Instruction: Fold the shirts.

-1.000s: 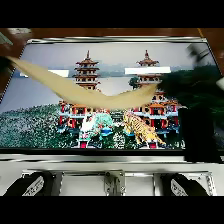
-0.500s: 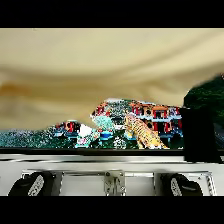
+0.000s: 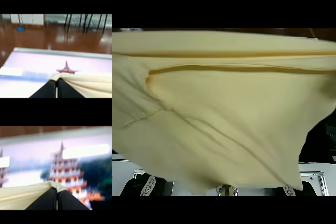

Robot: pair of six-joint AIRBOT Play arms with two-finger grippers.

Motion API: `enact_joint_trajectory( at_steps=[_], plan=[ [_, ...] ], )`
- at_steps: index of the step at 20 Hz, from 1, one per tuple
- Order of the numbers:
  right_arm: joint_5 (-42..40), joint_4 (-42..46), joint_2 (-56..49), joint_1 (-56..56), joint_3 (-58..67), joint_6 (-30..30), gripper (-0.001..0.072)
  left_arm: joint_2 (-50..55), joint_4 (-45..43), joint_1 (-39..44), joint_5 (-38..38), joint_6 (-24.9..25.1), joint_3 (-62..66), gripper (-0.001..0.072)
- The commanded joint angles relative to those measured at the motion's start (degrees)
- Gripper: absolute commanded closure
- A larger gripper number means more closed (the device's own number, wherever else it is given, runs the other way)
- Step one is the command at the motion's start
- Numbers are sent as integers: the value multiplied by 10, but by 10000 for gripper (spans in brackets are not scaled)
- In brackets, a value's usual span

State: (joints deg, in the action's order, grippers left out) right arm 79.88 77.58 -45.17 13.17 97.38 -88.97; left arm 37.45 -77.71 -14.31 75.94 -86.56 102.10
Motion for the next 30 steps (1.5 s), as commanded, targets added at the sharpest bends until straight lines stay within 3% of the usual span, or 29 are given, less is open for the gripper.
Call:
enact_joint_trajectory(
  at_steps=[1, 3, 6, 9, 11, 13, 15, 17, 19, 20, 21, 22, 24, 25, 26, 27, 29, 30],
  plan=[
    [70, 8, -92, 0, -97, -8, 656, 18, -5, -1, 10, 8, -139, 666],
    [-21, 6, -146, -2, -185, -8, 656, 52, 13, 0, -28, 8, -233, 666],
    [-196, -70, -259, -5, -239, -3, 656, 140, 100, 0, -162, 26, -335, 666],
    [-362, -156, -357, -40, -239, 45, 655, 260, 234, 8, -256, 95, -347, 665],
    [-463, -162, -393, -74, -239, 52, 656, 322, 280, 30, -301, 150, -342, 665],
    [-544, -158, -416, -100, -239, 52, 655, 369, 283, 50, -346, 154, -342, 665],
    [-572, -158, -436, -116, -239, 52, 655, 417, 283, 67, -368, 154, -342, 665],
    [-549, -159, -457, -128, -239, 51, 655, 460, 283, 83, -359, 148, -342, 665],
    [-511, -163, -471, -134, -239, 50, 654, 491, 283, 94, -339, 109, -342, 635],
    [-497, -163, -471, -134, -239, 50, 576, 497, 282, 93, -329, 88, -342, 441],
    [-476, -167, -462, -131, -238, 50, 248, 496, 281, 84, -314, 74, -340, 87],
    [-445, -156, -448, -123, -234, 56, 18, 494, 275, 66, -276, 60, -330, -5],
    [-342, -82, -404, -90, -227, 67, 18, 491, 236, 7, -140, 59, -293, -3],
    [-282, -30, -384, -70, -227, 67, 20, 491, 210, -27, -62, 59, -280, 44],
    [-205, 17, -368, -47, -227, 62, 22, 489, 188, -58, 3, 61, -279, 192],
    [-136, 44, -359, -19, -232, 60, 22, 485, 167, -88, 58, 73, -289, 251],
    [-48, 34, -349, 37, -269, 63, 22, 463, 161, -131, 87, 91, -351, 236],
    [-30, 14, -346, 61, -299, 64, 22, 451, 164, -143, 81, 95, -395, 116]
  ],
)
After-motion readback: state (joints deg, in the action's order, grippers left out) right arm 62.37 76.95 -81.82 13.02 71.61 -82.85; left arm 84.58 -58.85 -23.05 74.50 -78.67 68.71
